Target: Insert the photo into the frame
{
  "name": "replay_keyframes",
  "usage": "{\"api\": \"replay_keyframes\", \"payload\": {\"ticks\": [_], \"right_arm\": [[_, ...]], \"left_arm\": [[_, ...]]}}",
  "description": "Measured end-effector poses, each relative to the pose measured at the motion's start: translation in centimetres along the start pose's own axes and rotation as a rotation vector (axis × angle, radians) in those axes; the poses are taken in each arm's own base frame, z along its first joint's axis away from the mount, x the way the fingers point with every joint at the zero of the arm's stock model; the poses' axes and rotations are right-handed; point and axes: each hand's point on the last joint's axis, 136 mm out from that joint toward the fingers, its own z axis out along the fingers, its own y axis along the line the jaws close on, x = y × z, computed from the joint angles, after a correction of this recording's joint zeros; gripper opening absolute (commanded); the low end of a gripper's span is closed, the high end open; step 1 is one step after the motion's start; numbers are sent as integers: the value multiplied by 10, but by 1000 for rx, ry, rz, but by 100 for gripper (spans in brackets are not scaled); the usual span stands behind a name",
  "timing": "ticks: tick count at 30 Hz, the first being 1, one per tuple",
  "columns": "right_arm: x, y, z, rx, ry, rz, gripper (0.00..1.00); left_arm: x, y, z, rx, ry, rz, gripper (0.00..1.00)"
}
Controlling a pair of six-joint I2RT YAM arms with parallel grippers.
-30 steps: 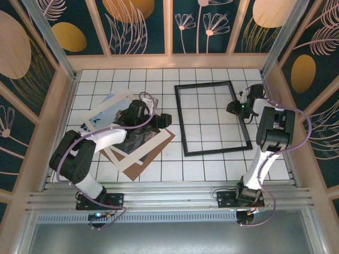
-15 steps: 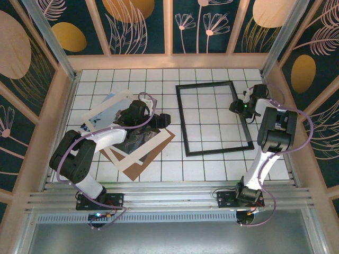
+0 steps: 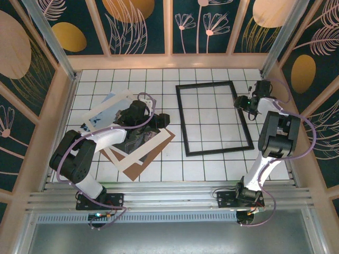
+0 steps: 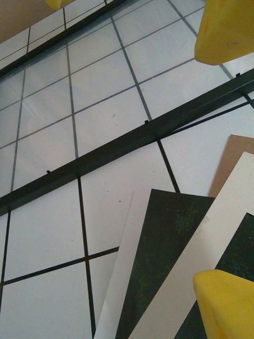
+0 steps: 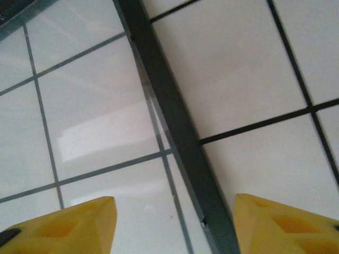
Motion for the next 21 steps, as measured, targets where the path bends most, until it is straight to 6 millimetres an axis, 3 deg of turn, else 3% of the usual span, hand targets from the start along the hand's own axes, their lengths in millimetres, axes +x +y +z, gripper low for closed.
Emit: {"api": "replay_keyframes", "payload": {"ticks": [5,12,21], "right_arm": [[-5,-2,2,12,-17,10,70],[5,0,26,-33,33,19,76],[16,10,34,-106,64,28,78]], "left_arm": [[2,2,0,-12,8,-3,99],[1,7,-1,-40,1,-1,99],[-21,10,-24,-108,-92,7,99]]}}
